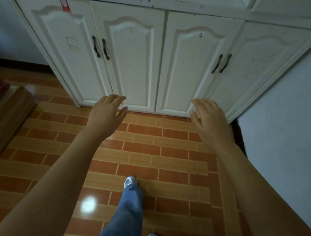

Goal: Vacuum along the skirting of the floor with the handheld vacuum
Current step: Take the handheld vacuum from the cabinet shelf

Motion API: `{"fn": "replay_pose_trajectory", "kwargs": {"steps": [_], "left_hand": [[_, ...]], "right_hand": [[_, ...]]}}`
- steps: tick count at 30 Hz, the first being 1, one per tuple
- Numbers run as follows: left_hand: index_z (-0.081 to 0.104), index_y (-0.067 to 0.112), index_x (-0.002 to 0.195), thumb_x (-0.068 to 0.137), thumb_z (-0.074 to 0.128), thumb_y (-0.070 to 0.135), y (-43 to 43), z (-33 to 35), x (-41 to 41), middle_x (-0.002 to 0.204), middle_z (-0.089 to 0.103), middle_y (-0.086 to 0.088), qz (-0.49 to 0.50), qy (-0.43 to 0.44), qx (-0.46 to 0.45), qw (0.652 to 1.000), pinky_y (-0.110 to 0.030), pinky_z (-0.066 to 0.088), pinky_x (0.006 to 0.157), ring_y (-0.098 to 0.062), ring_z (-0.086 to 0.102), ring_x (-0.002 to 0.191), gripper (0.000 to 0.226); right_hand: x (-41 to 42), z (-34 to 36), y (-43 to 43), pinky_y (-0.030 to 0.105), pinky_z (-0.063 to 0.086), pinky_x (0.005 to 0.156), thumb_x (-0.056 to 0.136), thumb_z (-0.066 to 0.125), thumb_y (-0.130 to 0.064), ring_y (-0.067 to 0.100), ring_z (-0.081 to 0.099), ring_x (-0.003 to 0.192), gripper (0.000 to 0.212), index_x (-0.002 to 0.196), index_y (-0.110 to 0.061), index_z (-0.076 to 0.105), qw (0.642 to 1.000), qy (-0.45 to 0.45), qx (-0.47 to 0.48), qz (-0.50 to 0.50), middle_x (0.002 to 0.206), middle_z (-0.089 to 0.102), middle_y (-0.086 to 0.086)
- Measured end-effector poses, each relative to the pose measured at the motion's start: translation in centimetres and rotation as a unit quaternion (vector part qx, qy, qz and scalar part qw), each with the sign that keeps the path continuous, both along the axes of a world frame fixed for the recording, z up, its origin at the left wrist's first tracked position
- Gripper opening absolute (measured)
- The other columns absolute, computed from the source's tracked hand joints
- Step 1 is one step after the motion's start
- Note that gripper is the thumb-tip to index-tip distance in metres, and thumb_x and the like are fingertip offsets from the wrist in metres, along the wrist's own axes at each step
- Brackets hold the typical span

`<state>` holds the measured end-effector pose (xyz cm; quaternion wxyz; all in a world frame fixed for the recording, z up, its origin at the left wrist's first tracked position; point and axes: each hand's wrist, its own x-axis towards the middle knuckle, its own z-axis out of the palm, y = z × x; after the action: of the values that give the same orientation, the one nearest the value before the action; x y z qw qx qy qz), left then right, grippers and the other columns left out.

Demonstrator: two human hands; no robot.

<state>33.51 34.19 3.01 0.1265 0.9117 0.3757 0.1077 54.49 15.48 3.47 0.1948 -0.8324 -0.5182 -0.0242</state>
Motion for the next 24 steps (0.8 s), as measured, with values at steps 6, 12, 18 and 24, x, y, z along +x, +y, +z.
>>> {"fn": "replay_pose_trajectory", "kwargs": {"steps": [6,12,18,24], "left_hand": [[0.048,0.01,0.137,0.099,0.045,0.026,9.3,0.6,4.5,0.137,0.052,-0.012,-0.009,-0.009,-0.003,1.0,-0.043,0.035,0.106,-0.03,0.043,0.129,0.042],[0.05,0.009,0.135,0.098,0.046,0.026,17.5,1.5,9.5,0.135,0.053,-0.013,-0.043,-0.013,0.021,0.999,-0.043,0.037,0.105,-0.031,0.045,0.128,0.041],[0.05,0.008,0.135,0.098,0.047,0.025,22.4,1.7,13.4,0.135,0.054,-0.013,-0.051,-0.016,0.022,0.998,-0.042,0.036,0.106,-0.031,0.046,0.127,0.041],[0.051,0.008,0.135,0.098,0.048,0.025,26.7,0.9,18.0,0.134,0.054,-0.014,-0.037,-0.014,0.019,0.999,-0.043,0.036,0.105,-0.031,0.046,0.127,0.041]], "right_hand": [[3.3,0.7,8.8,0.044,0.032,0.104,0.096,0.035,-0.03,0.03,0.045,0.126,0.045,0.13,-0.005,0.05,1.0,0.009,0.019,-0.021,0.131,0.055,0.013],[7.0,1.4,16.0,0.044,0.033,0.103,0.095,0.035,-0.031,0.032,0.046,0.124,0.047,0.13,-0.004,0.051,0.998,0.005,0.028,-0.052,0.13,0.055,0.014],[10.9,2.0,20.6,0.044,0.033,0.103,0.095,0.037,-0.029,0.032,0.046,0.124,0.045,0.129,-0.003,0.052,0.998,-0.01,0.037,-0.053,0.129,0.056,0.015],[16.4,1.4,25.3,0.045,0.034,0.102,0.095,0.037,-0.028,0.033,0.048,0.122,0.044,0.127,-0.002,0.052,0.999,-0.016,0.029,-0.036,0.127,0.057,0.016]]}}
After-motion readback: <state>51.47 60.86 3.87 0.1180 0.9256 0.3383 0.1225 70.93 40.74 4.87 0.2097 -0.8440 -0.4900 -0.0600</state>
